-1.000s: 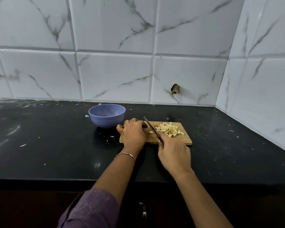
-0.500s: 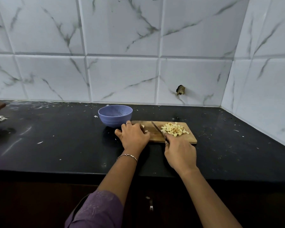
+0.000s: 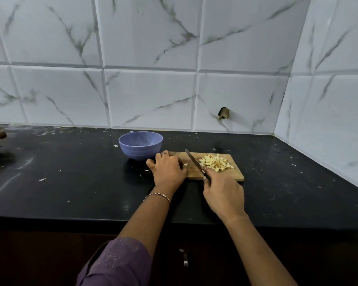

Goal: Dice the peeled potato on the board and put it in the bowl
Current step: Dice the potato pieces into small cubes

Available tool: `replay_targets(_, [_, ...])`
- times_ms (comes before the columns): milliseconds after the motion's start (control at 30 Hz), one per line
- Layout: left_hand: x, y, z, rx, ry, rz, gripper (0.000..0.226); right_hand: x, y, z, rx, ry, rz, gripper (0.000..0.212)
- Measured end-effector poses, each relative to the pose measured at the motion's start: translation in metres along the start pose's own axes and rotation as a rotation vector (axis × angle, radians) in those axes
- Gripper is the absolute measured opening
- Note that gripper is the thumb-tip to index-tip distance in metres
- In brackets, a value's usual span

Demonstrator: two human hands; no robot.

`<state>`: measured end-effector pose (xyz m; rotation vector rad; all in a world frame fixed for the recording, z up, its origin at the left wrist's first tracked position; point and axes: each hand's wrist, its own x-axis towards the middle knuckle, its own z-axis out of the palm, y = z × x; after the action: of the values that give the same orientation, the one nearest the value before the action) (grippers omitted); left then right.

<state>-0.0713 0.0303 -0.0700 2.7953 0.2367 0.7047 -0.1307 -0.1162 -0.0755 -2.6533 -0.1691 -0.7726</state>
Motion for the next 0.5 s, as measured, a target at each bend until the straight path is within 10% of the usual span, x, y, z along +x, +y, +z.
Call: replay_targets(500, [0.0092, 0.0071, 0.0059, -0.086, 0.013, 0.072, 0.019, 0.003, -0.0032, 0.0053, -0.09, -0.031, -0.105, 0.045])
